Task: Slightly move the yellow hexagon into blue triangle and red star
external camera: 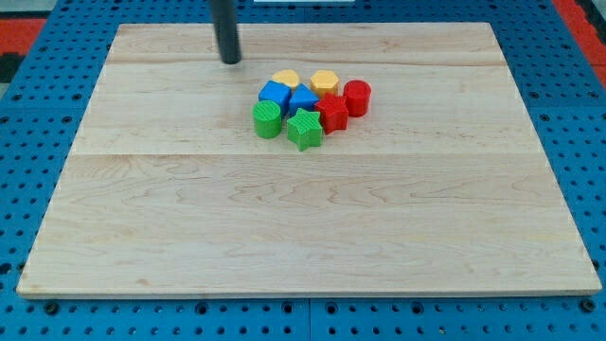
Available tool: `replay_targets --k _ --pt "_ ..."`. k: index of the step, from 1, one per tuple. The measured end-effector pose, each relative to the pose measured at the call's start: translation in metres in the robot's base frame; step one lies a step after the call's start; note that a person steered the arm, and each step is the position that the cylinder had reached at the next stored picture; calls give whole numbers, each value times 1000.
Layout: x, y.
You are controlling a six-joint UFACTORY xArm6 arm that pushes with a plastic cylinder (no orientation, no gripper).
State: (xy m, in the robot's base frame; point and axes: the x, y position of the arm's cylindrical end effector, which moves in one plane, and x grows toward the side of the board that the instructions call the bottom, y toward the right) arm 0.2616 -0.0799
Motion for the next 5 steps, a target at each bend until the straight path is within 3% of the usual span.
replay_targets --k 2,5 --pt "20 114" --pt "41 124"
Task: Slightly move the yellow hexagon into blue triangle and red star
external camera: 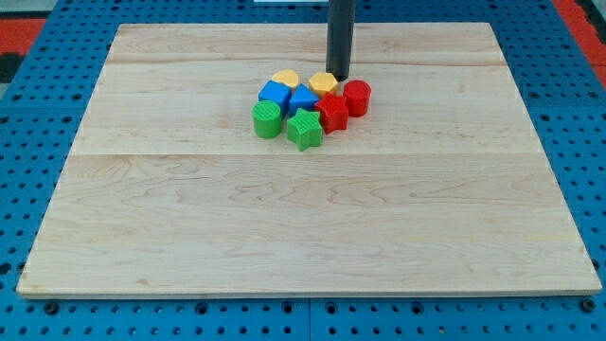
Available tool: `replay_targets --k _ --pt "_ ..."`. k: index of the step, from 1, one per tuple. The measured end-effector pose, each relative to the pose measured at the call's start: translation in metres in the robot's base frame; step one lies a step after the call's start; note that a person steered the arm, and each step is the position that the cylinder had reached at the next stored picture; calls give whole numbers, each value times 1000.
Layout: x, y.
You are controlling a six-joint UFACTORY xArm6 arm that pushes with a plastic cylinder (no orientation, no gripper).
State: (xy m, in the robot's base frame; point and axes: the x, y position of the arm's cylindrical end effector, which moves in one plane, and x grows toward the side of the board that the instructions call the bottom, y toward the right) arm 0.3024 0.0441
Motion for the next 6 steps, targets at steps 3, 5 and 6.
replay_targets --k 3,5,6 --pt "0 27" --pt "0 39" --pt "0 41"
